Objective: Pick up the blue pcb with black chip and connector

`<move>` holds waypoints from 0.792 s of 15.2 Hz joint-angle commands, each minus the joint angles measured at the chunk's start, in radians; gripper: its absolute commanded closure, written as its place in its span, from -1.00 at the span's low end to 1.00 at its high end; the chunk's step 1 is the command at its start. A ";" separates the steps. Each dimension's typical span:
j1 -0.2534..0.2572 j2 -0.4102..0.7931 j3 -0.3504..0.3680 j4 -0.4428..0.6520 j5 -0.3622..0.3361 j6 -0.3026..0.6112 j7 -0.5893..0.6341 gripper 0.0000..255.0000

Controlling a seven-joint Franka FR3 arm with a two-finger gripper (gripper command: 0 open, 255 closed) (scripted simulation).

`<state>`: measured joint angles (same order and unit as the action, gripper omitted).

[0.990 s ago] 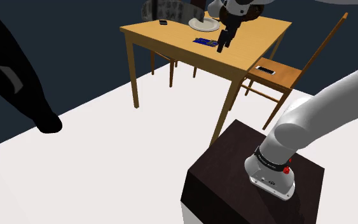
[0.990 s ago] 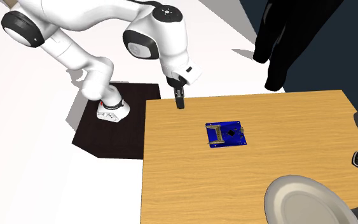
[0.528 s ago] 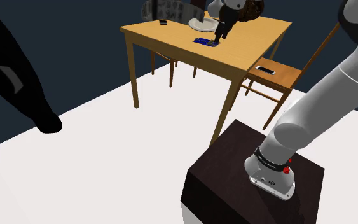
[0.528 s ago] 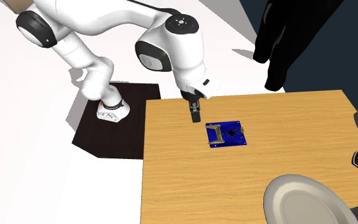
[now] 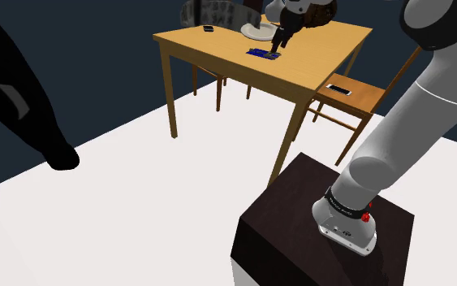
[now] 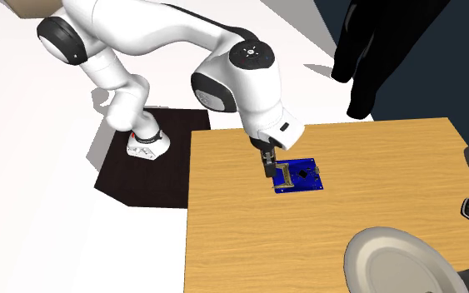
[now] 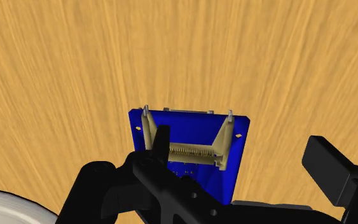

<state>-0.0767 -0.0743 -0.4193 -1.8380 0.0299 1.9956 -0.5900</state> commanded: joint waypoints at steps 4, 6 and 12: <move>0.000 0.000 0.000 -0.061 0.001 0.062 -0.002 -1.00; 0.000 -0.001 0.000 -0.062 0.001 0.062 -0.002 1.00; 0.000 -0.001 0.000 -0.062 0.001 0.063 -0.002 1.00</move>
<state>-0.0769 -0.0751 -0.4196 -1.9003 0.0307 2.0581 -0.5925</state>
